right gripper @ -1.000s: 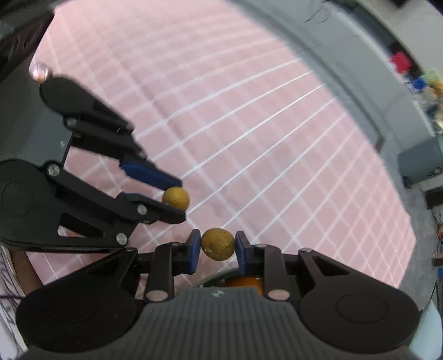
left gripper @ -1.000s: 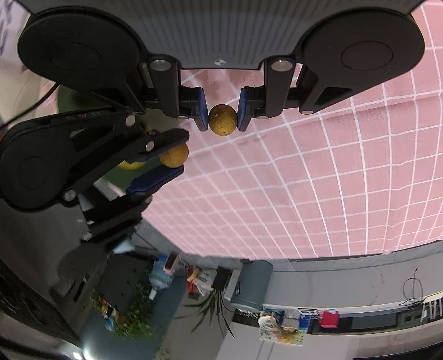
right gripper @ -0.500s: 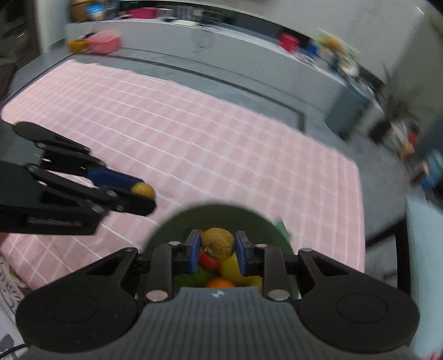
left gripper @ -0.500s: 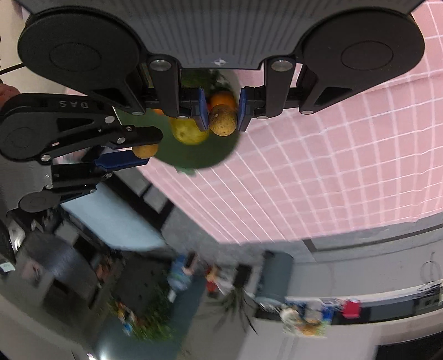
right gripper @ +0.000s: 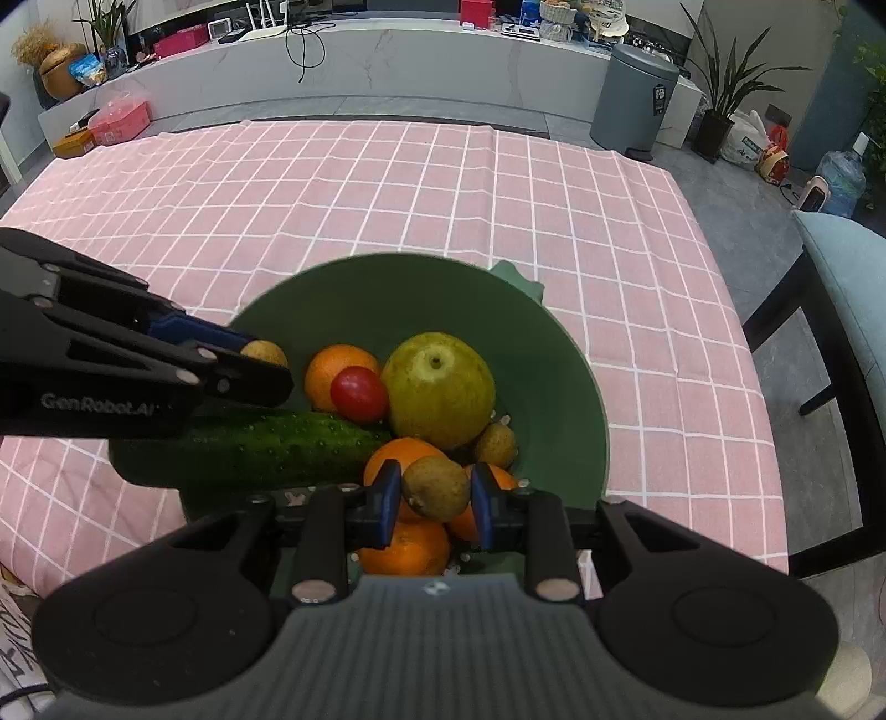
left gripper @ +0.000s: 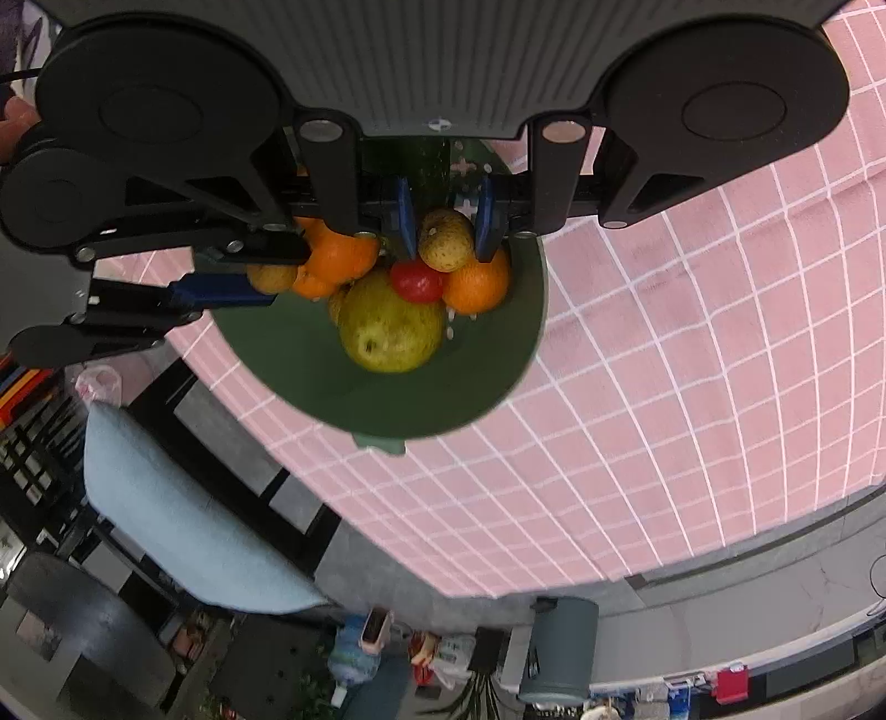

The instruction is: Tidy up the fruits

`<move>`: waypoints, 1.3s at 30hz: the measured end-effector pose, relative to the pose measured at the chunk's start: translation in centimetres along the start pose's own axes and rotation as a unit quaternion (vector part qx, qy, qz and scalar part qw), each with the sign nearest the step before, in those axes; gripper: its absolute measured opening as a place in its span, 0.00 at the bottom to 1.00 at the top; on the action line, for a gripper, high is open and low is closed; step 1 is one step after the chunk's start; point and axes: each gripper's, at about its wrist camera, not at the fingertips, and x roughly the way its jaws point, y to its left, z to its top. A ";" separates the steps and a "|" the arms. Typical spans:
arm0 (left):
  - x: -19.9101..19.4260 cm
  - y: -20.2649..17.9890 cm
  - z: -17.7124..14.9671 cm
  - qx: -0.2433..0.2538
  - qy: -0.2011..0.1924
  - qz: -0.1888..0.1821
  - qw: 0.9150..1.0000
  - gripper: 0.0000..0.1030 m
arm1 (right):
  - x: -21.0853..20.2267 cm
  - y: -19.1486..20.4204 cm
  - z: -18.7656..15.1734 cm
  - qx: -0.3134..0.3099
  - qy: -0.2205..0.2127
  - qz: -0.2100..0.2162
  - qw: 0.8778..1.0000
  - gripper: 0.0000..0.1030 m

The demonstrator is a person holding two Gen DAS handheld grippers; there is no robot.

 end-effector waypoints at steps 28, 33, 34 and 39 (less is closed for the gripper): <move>-13.8 -5.5 -3.8 0.023 -0.186 0.124 0.974 0.73 | -13.0 2.0 -4.1 0.032 -0.198 -0.015 0.980 0.75; -15.9 -6.6 -6.2 0.017 -0.207 0.144 0.968 0.78 | -15.5 2.8 -6.5 0.062 -0.245 -0.020 0.967 0.80; -16.2 -6.8 -6.7 0.016 -0.211 0.152 0.966 0.78 | -15.9 3.1 -7.2 0.071 -0.253 -0.020 0.965 0.81; -16.4 -7.3 -8.9 0.005 -0.215 0.187 0.958 0.84 | -16.2 4.0 -10.1 0.097 -0.272 -0.032 0.957 0.81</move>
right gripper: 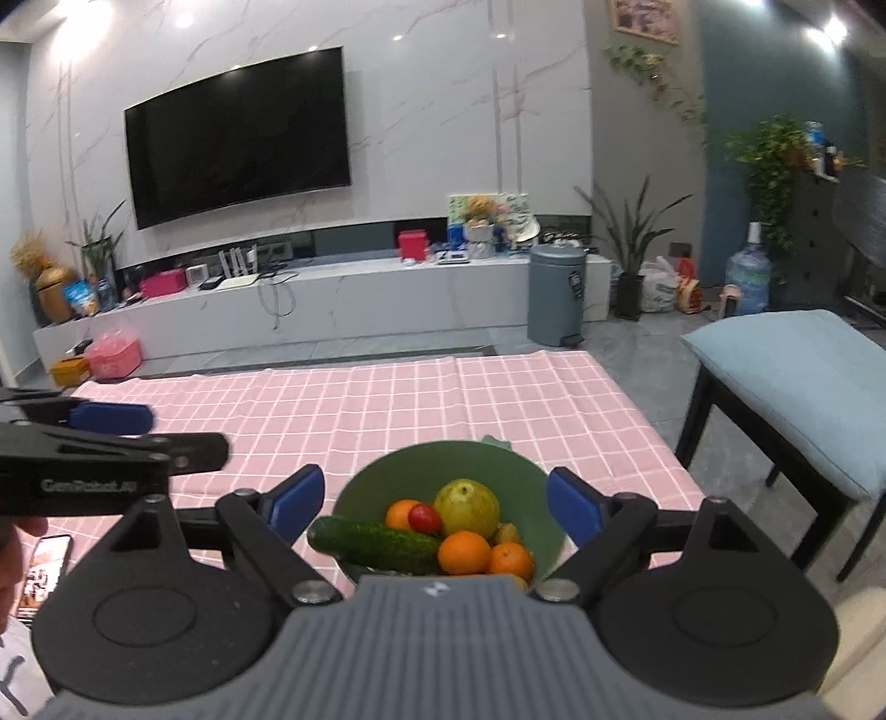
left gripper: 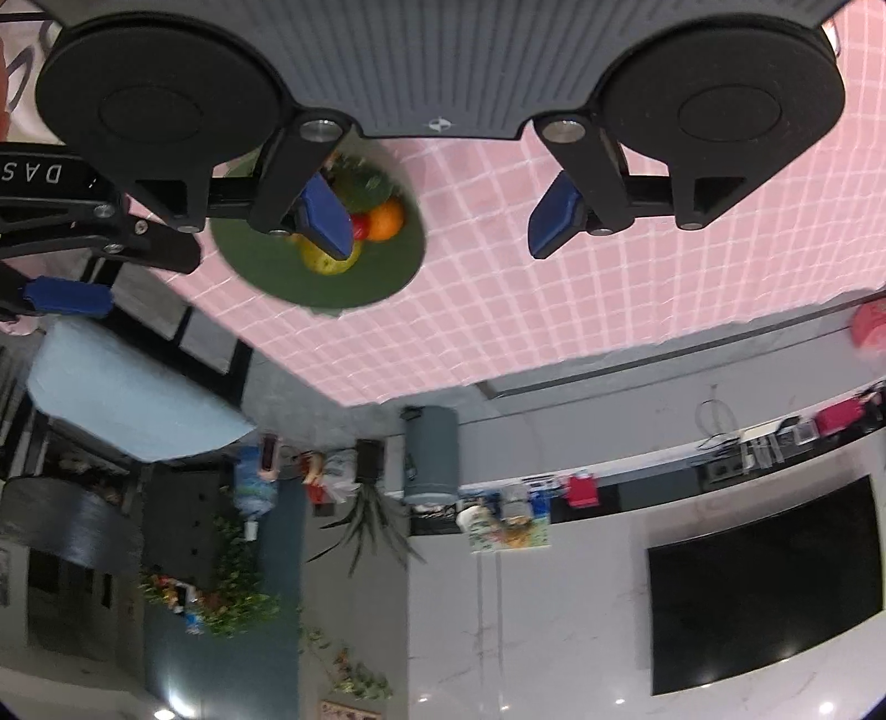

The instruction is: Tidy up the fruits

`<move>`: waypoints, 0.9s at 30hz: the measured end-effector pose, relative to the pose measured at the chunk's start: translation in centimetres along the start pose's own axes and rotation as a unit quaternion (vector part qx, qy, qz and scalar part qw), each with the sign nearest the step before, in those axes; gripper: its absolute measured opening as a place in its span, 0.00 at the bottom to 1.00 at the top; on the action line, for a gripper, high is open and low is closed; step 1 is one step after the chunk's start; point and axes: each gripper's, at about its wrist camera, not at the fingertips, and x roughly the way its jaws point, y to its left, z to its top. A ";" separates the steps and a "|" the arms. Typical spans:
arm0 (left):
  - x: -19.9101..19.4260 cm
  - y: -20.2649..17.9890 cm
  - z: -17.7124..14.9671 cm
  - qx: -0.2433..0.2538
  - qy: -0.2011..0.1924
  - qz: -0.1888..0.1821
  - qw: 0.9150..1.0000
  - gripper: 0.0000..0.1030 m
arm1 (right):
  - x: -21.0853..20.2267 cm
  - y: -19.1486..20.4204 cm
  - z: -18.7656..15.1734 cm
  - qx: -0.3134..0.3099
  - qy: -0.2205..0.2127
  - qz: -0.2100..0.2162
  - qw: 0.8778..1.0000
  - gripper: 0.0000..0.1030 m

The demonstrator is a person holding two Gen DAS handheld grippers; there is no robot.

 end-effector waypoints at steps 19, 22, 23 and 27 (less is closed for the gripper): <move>1.9 -0.6 -7.7 -0.031 0.079 0.019 0.996 0.84 | 1.1 1.9 -8.3 0.012 0.050 0.013 0.999 0.82; 2.3 -0.8 -8.3 -0.028 0.088 0.025 0.995 0.84 | 1.4 1.8 -8.7 0.013 0.057 0.017 0.998 0.82; 2.4 -0.8 -8.5 -0.031 0.092 0.027 0.995 0.84 | 1.4 1.7 -8.6 0.013 0.056 0.018 0.998 0.82; 2.4 -0.8 -8.9 -0.031 0.096 0.033 0.994 0.84 | 1.5 1.6 -8.8 0.016 0.055 0.020 0.998 0.82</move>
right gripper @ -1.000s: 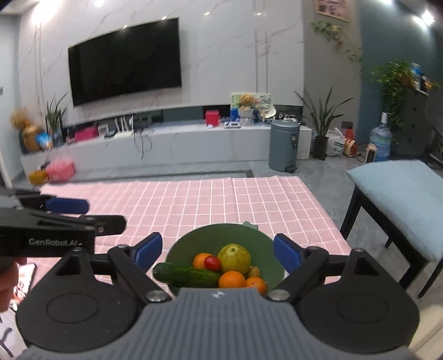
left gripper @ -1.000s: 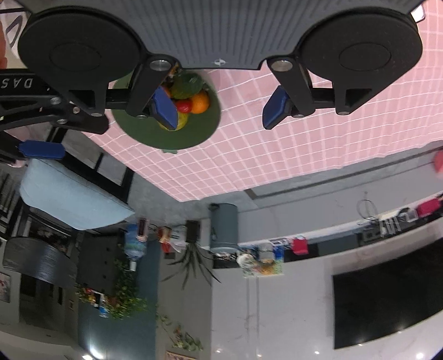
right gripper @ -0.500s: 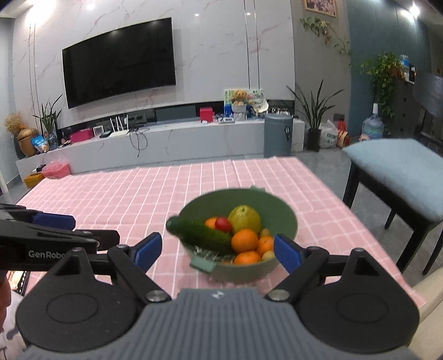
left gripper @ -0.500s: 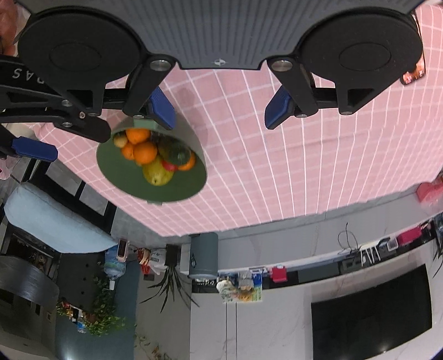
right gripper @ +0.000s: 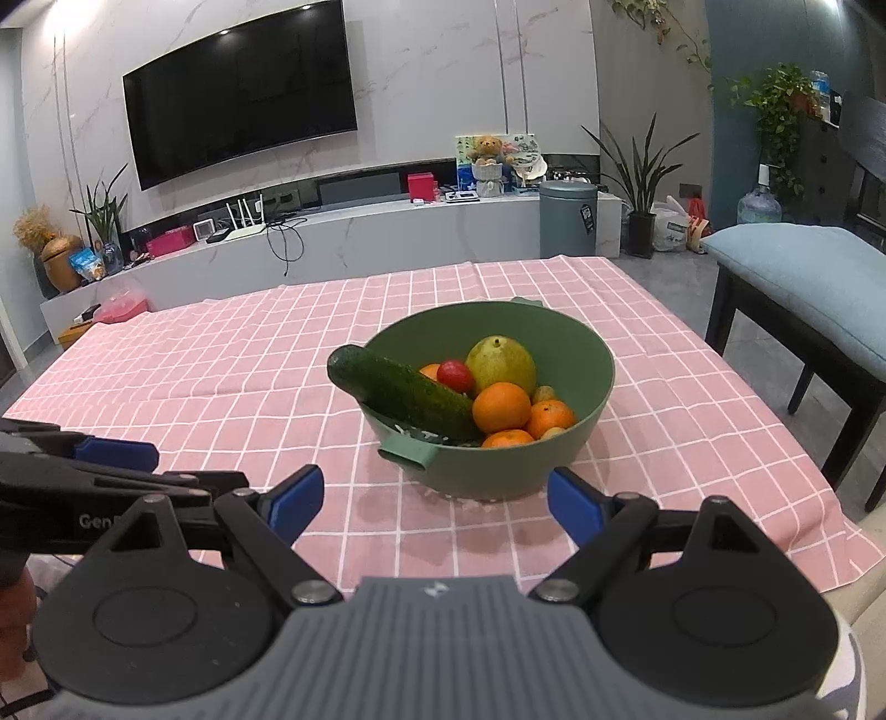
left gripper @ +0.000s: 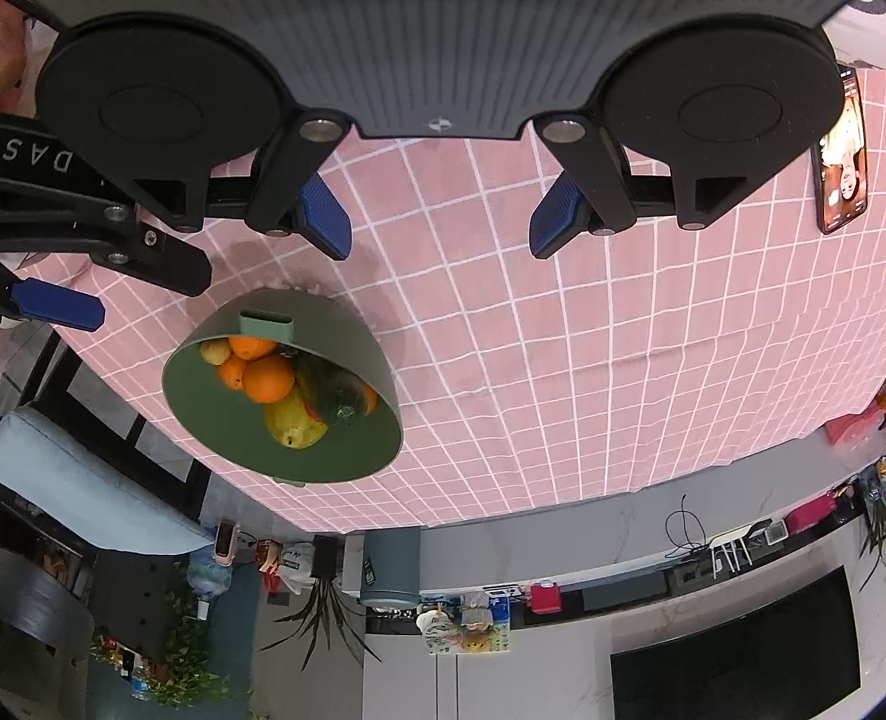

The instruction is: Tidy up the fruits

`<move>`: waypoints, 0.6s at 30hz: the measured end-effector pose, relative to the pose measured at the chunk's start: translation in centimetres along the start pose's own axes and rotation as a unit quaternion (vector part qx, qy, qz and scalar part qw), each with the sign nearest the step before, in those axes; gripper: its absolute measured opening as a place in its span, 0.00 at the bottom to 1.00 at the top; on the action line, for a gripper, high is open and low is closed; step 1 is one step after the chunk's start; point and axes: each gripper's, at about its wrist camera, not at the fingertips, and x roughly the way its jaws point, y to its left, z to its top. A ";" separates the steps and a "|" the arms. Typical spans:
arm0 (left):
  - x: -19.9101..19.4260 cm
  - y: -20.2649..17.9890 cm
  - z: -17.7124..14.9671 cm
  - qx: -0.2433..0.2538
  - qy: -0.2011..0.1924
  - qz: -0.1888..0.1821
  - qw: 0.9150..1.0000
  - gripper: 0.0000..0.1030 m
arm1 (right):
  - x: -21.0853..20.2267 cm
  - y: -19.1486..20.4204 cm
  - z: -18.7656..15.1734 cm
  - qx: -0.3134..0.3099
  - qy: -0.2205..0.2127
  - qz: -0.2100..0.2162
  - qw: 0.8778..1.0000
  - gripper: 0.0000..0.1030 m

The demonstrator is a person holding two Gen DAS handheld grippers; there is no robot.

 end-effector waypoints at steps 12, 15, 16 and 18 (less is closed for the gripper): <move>-0.3 0.3 0.4 -0.002 -0.002 0.008 1.000 0.84 | 0.3 -0.5 -0.1 0.013 0.003 0.006 1.000 0.82; -0.3 0.3 0.4 -0.002 -0.002 0.008 1.000 0.84 | 0.4 -0.5 -0.2 0.014 0.003 0.007 1.000 0.82; -0.3 0.3 0.4 -0.002 -0.002 0.008 1.000 0.84 | 0.4 -0.6 -0.2 0.014 0.003 0.007 1.000 0.82; -0.3 0.3 0.4 -0.002 -0.002 0.007 1.000 0.84 | 0.4 -0.6 -0.2 0.012 0.003 0.007 1.000 0.82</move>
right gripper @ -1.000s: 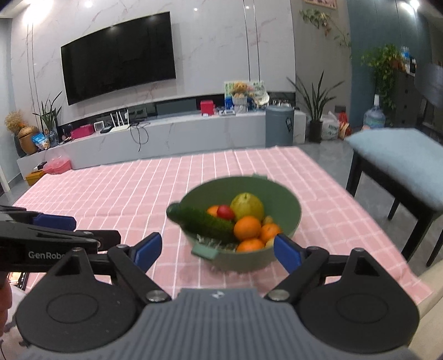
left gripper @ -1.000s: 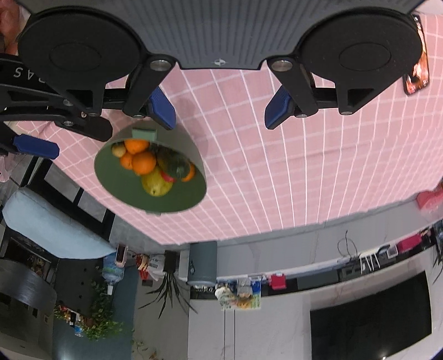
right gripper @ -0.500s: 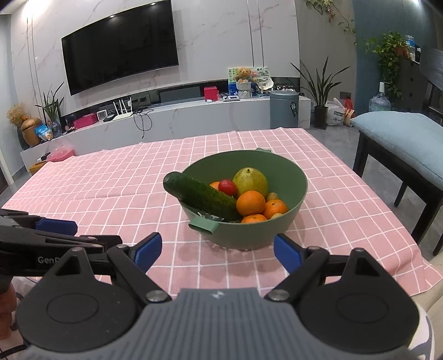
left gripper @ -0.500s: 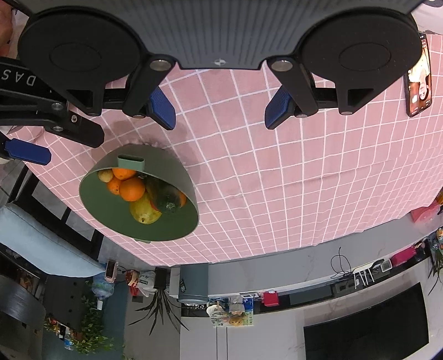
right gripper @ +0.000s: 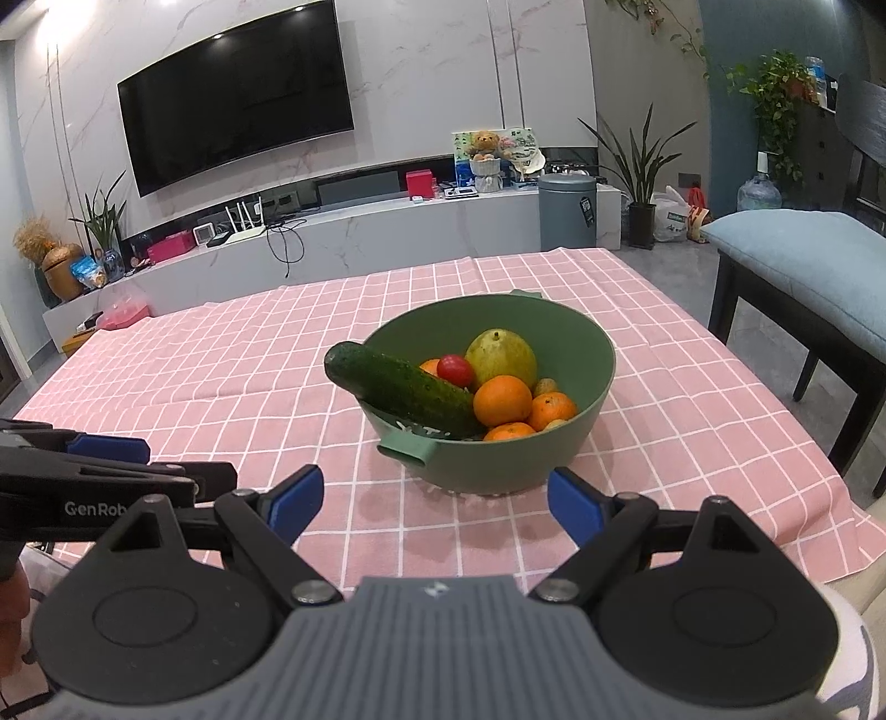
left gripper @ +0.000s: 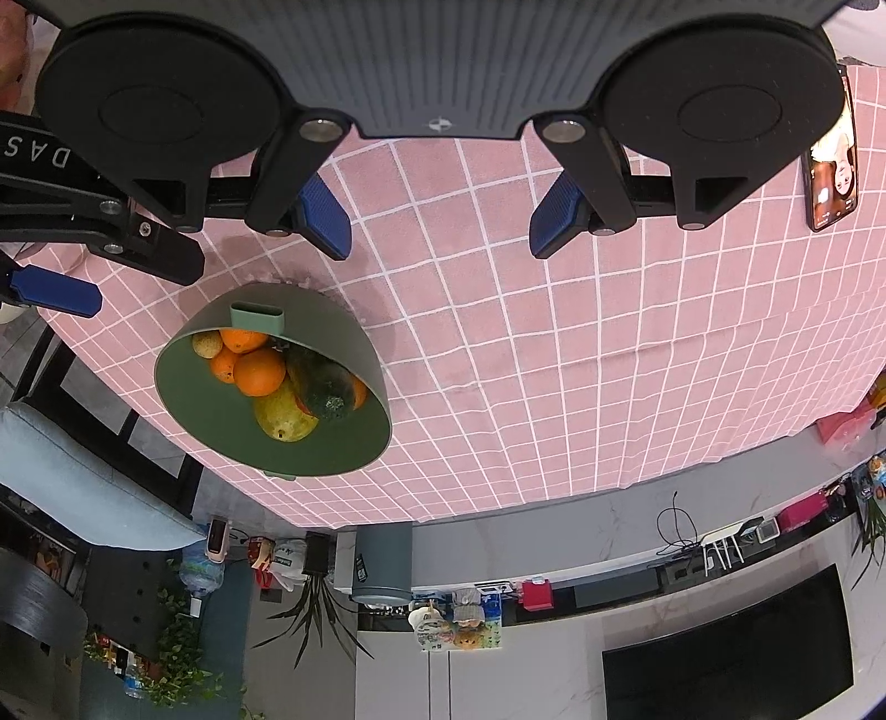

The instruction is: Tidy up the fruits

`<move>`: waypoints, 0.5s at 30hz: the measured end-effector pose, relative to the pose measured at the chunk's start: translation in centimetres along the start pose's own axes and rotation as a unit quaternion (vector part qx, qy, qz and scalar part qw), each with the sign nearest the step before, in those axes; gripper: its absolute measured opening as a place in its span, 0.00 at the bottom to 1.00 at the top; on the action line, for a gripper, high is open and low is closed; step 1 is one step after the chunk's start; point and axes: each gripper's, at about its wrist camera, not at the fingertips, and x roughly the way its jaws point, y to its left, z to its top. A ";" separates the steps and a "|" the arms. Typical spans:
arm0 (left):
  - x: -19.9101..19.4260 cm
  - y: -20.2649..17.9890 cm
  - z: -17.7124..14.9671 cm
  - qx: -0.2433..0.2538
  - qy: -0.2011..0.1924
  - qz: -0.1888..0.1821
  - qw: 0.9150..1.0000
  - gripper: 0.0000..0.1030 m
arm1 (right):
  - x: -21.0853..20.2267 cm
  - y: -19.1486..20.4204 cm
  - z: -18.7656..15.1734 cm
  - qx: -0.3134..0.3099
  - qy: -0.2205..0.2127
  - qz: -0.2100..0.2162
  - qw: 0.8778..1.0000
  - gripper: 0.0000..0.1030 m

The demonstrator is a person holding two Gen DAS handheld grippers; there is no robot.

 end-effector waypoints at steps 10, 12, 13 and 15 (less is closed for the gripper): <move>0.0 0.1 0.1 -0.002 0.002 0.001 1.000 0.84 | 0.0 0.3 -0.1 -0.007 0.000 -0.002 1.000 0.82; 0.0 0.1 0.1 -0.002 0.003 0.001 1.000 0.84 | 0.0 0.4 -0.1 -0.006 -0.001 -0.002 1.000 0.82; 0.0 0.1 0.1 -0.002 0.002 0.001 1.000 0.84 | 0.0 0.4 -0.1 -0.006 -0.001 -0.002 1.000 0.82; 0.0 0.1 0.1 -0.003 0.001 0.001 1.000 0.84 | 0.0 0.4 -0.1 -0.007 -0.001 -0.003 1.000 0.82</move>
